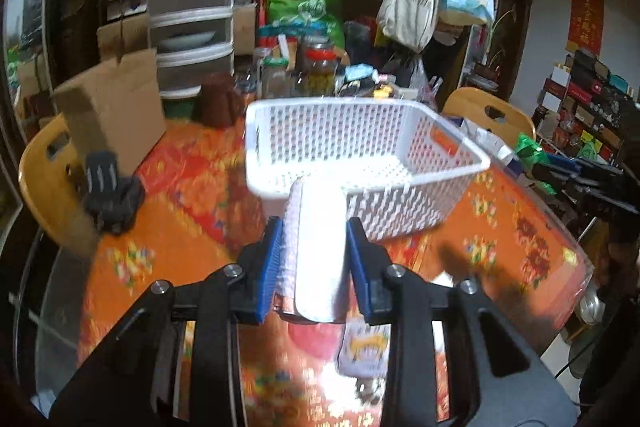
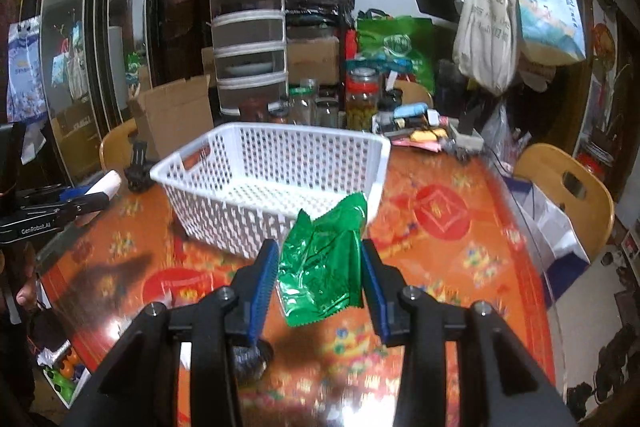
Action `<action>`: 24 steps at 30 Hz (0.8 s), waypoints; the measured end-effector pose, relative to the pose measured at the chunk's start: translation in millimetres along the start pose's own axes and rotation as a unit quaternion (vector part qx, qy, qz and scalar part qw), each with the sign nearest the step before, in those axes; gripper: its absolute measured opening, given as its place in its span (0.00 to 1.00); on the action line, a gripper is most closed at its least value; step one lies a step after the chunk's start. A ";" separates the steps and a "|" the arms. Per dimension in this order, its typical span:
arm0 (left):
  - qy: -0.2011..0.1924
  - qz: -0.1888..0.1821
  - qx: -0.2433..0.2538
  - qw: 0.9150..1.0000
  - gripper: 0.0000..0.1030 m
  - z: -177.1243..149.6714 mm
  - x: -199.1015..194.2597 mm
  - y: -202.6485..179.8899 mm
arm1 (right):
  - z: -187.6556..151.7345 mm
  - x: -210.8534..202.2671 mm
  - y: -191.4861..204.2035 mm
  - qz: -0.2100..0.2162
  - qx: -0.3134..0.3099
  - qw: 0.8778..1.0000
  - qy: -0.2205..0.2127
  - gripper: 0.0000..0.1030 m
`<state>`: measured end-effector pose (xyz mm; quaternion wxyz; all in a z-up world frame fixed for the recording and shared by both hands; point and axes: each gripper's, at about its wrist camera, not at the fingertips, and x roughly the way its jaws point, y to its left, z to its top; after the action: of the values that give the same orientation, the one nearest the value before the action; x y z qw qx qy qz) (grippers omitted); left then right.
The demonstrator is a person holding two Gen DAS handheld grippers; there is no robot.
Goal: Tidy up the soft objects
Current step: 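Carry the green packet with the right tool while the left tool carries the towel into the basket, releasing both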
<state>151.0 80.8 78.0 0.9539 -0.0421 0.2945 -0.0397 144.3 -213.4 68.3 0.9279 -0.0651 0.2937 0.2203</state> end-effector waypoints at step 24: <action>0.107 0.018 -0.004 0.994 0.29 127.0 197.2 16.1 | 88.8 180.2 -25.7 0.025 -0.008 0.995 0.100 0.39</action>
<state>386.0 84.1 70.8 0.9174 -0.0358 0.3956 -0.0259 333.3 -147.3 37.4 0.8876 -0.0871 0.3846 0.2378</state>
